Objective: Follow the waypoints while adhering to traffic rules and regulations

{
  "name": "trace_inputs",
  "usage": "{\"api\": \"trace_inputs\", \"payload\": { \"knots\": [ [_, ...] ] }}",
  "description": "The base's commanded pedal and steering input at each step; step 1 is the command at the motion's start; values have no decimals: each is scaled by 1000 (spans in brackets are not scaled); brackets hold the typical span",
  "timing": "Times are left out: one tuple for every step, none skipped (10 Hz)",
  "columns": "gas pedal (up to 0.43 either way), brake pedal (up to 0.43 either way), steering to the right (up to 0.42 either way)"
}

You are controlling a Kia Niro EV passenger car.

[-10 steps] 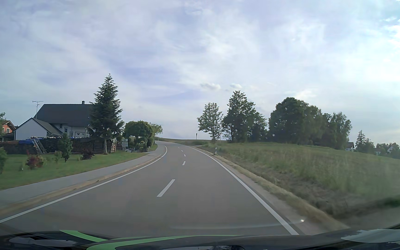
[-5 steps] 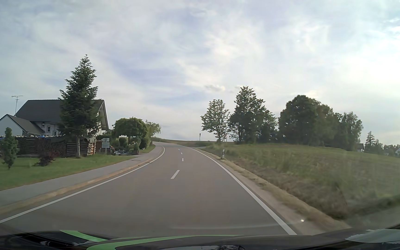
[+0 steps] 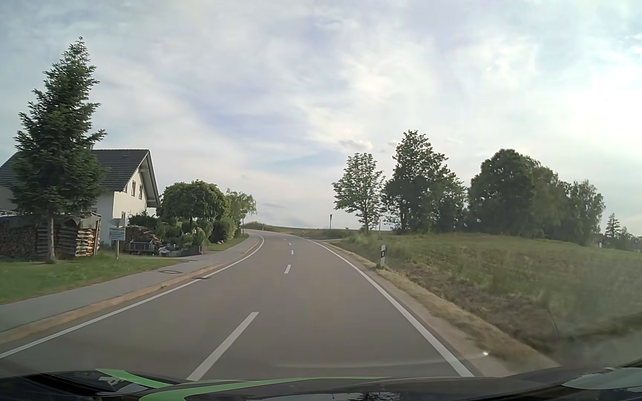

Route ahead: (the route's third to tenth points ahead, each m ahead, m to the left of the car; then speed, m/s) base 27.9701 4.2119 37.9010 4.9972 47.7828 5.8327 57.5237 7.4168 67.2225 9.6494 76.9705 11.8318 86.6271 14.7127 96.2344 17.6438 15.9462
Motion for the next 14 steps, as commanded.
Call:
{"api": "trace_inputs", "payload": {
  "knots": [
    [220,0,-16],
    [220,0,-16],
    [220,0,-16],
    [220,0,-16],
    [220,0,-16],
    [220,0,-16],
    [220,0,-16],
    [220,0,-16],
    [220,0,-16],
    [220,0,-16],
    [220,0,-16],
    [220,0,-16],
    [220,0,-16],
    [220,0,-16]
  ]
}}
